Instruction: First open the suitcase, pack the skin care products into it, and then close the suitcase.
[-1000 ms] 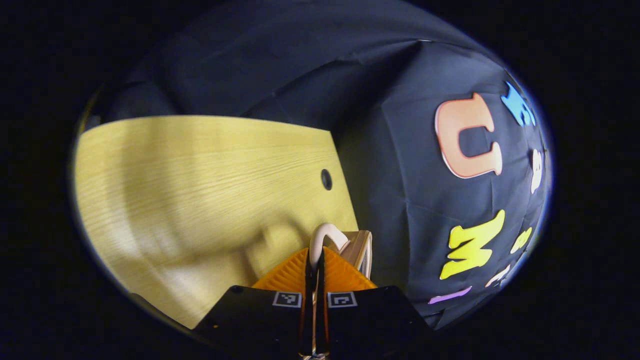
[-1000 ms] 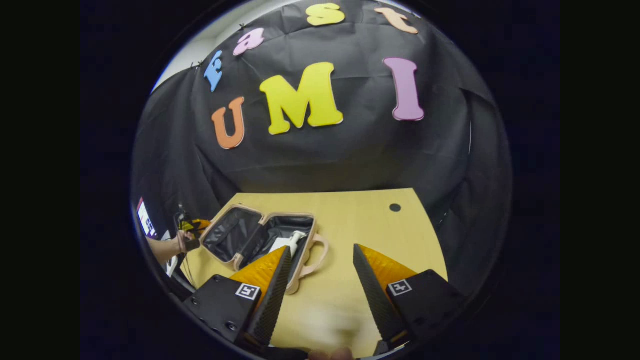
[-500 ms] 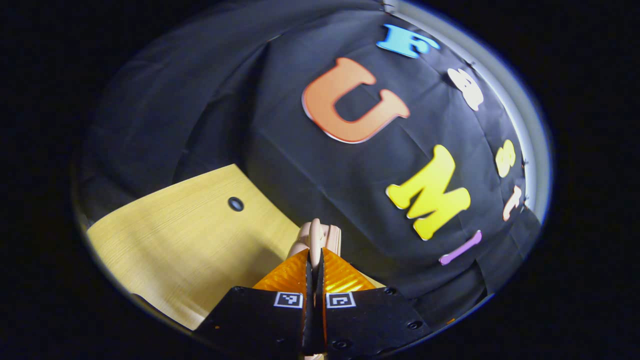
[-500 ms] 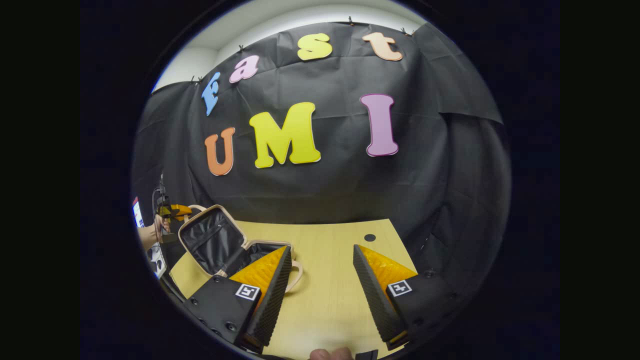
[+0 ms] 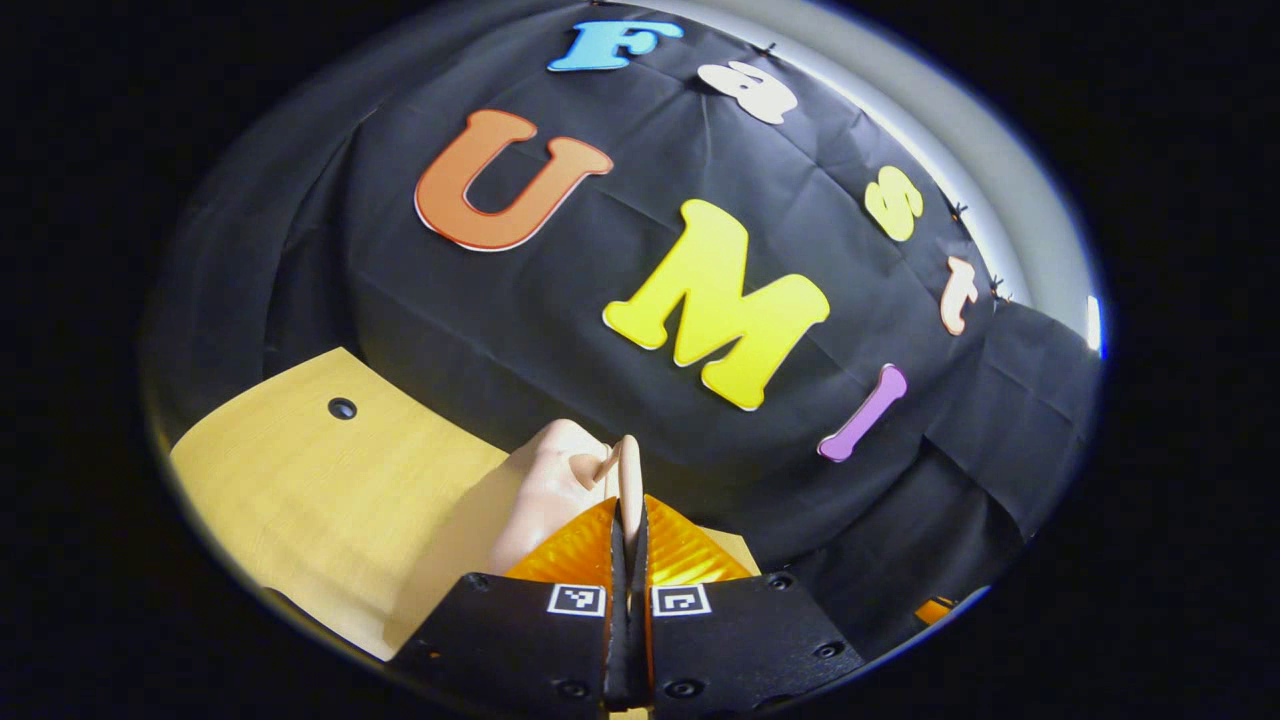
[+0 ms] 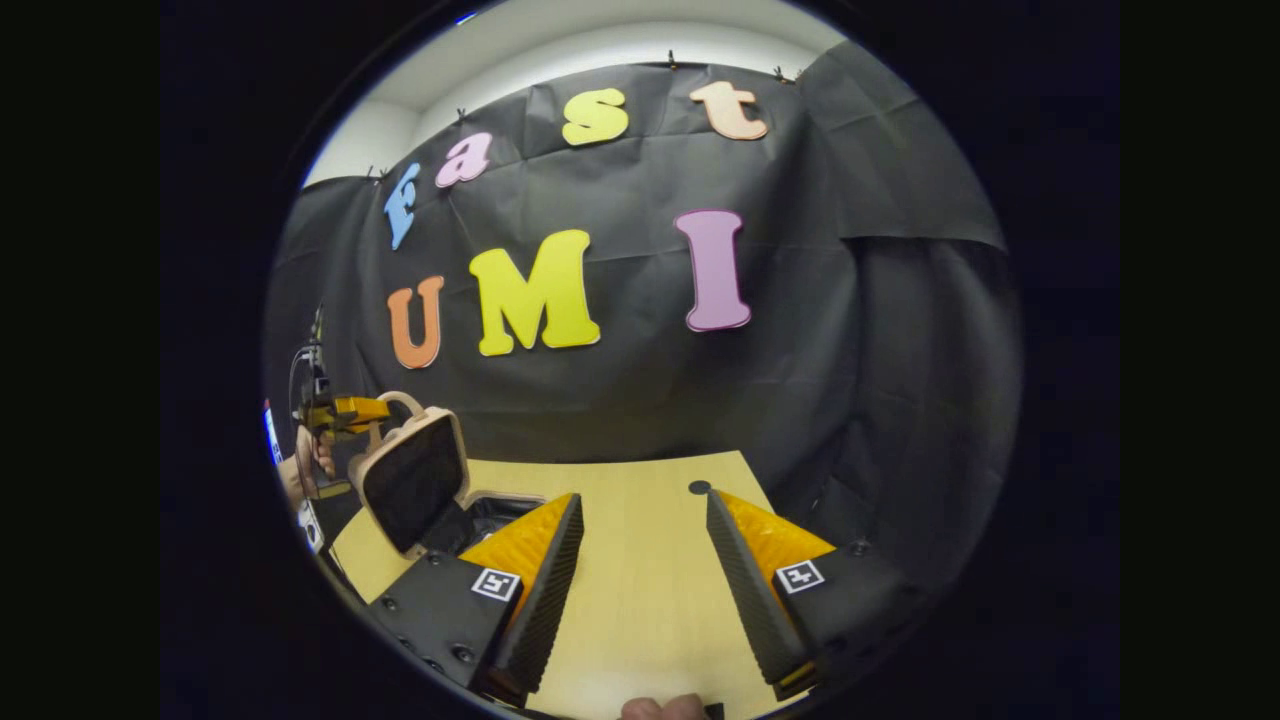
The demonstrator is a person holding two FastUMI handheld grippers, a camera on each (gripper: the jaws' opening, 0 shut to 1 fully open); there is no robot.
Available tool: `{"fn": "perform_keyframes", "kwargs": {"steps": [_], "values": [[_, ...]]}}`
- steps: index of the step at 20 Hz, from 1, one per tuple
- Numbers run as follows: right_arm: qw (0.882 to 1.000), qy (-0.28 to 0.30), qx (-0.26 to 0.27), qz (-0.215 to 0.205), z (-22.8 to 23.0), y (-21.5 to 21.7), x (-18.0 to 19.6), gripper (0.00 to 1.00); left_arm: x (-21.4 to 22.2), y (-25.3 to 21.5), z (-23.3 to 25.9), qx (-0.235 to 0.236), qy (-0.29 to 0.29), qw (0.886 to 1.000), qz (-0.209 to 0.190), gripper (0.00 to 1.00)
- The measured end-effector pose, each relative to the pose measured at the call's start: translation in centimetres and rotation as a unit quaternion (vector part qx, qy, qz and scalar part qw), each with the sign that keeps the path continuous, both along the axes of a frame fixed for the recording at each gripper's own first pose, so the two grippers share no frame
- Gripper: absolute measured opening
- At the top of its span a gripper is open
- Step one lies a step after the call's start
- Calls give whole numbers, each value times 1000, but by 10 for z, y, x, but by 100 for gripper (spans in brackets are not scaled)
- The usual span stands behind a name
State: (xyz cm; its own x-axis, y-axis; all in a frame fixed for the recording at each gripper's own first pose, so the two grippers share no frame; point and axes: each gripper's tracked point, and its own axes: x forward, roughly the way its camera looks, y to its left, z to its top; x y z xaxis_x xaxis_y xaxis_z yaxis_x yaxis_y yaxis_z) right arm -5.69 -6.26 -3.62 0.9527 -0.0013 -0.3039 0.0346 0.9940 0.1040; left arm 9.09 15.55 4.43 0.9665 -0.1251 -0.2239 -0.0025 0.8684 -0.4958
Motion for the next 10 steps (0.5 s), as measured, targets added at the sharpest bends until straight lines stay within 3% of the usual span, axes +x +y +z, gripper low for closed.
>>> {"fn": "perform_keyframes", "kwargs": {"steps": [5,10], "values": [[1000,-5,-27,-15,9,-22,-8,75,6,-82,-32,77,3,997,-31,3],[999,12,-34,-34,4,-46,-19,75,16,-139,-82,123,22,991,-50,3]]}}
